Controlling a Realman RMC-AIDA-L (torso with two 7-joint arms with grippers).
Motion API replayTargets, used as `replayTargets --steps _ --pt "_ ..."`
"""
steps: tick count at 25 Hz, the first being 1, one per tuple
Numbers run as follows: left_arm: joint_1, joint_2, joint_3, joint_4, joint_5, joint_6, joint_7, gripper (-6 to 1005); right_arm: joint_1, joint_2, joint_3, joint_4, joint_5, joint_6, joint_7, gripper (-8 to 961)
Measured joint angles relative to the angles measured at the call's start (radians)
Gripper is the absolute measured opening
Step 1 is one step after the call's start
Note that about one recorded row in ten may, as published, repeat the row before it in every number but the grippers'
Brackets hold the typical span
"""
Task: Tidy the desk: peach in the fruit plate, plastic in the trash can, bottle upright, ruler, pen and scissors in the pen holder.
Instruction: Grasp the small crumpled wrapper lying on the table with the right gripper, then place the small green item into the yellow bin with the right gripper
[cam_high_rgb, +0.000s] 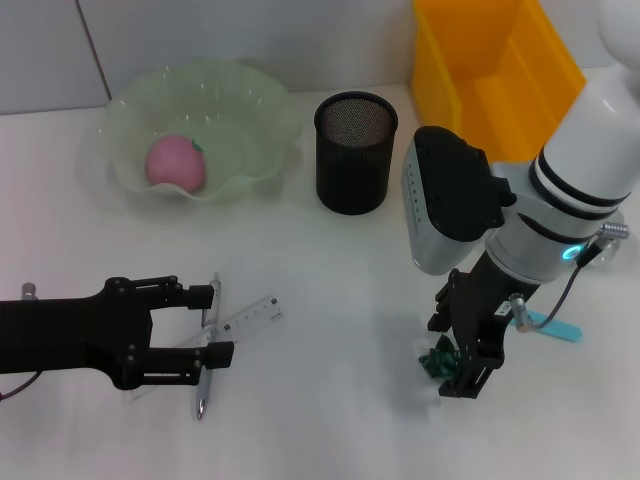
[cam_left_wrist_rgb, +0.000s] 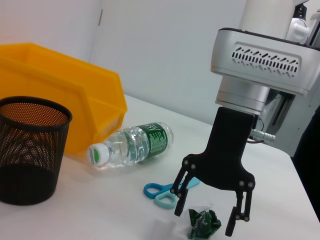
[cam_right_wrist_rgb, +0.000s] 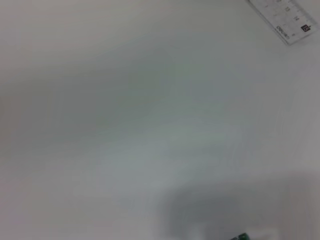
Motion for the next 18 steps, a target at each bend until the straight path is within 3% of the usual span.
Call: replayTargets --steps 13,18 --pt "0.001 -0.003 -0.008 0.0 0.0 0.0 0.002 802 0.001 0.001 -0.017 0.025 -0.011 0.042 -0.002 647" --pt "-0.001 -0.003 -0.012 0.0 0.0 0.0 0.002 802 -0.001 0.001 -0.007 0.016 -0.007 0.04 -0.002 513"
